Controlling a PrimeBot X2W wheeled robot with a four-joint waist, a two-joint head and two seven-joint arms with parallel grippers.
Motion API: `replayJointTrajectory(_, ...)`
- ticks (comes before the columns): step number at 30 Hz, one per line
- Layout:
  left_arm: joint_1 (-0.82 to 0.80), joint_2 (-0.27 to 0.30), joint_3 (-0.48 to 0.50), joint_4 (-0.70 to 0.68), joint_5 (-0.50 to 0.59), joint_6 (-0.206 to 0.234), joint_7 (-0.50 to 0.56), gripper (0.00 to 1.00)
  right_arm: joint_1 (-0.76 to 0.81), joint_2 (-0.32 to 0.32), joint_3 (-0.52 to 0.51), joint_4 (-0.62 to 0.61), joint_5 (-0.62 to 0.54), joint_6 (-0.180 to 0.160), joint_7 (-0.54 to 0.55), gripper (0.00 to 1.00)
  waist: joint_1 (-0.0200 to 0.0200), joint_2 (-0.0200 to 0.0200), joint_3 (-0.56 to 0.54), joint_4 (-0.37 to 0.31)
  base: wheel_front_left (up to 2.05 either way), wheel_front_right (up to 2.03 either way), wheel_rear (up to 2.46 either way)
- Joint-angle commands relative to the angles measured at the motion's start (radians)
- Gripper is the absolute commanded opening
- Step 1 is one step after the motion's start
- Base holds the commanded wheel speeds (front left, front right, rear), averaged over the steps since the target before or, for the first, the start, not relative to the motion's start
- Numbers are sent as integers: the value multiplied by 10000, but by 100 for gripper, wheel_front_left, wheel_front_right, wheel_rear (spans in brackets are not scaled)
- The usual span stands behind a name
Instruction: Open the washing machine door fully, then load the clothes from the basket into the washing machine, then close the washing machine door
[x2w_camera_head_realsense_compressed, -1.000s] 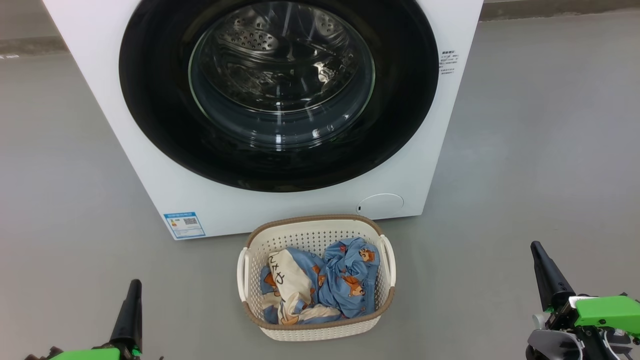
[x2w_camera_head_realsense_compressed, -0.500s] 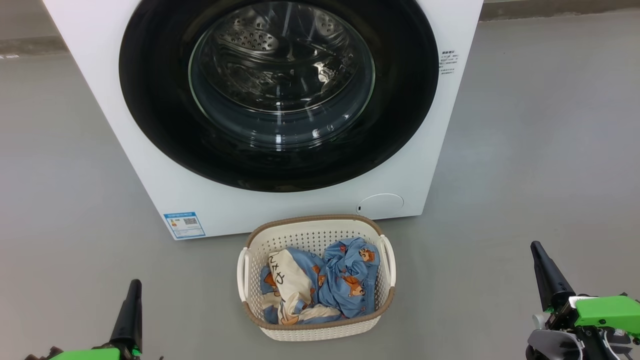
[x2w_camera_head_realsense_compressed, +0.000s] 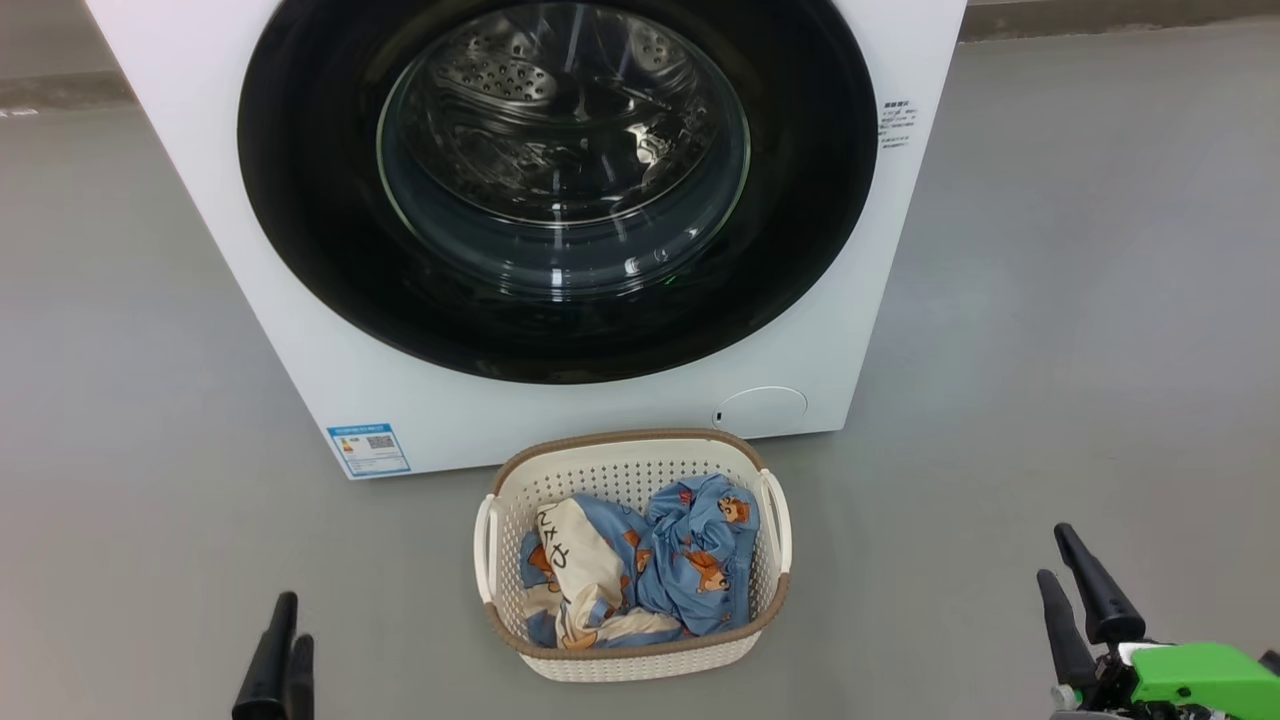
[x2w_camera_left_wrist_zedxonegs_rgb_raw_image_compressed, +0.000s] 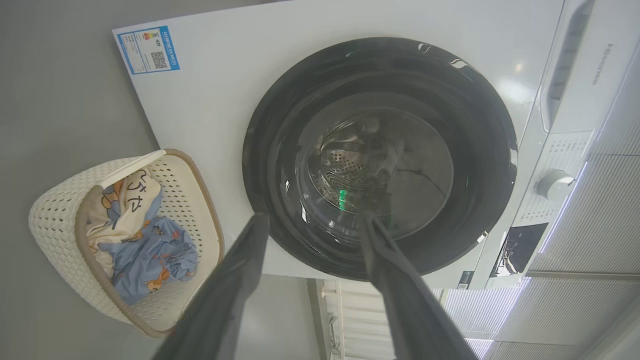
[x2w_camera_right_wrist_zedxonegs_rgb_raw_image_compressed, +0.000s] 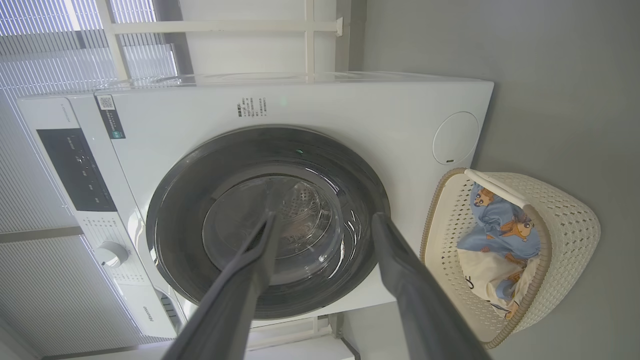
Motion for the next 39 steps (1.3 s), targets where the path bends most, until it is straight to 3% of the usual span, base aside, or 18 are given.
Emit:
replayJointTrajectory(1,-255,89,-7,-219,-11,-4,-72,100,-266,-95,12,-249,-22,11,-39,100,3,0,4,2,0,0,0)
replayJointTrajectory(5,-325,94,-80,-256,-34,-6,-189,100,-325,-101,46,-291,-36,12,-125,100,23,0,-26,14,0,0,0)
replayJointTrajectory(9,-382,100,-153,-303,-21,-9,-309,100,-368,-108,92,-344,-42,14,-229,100,3,0,-16,24,0,0,0)
replayJointTrajectory(19,-544,121,-366,-495,119,-15,-605,100,-500,-165,250,-530,-139,18,-429,100,1,0,-4,46,0,0,0)
replayJointTrajectory(39,-844,180,-743,-875,1454,-28,-1165,100,-780,-748,1039,-1099,-855,25,-1108,100,1,0,-15,90,0,0,0)
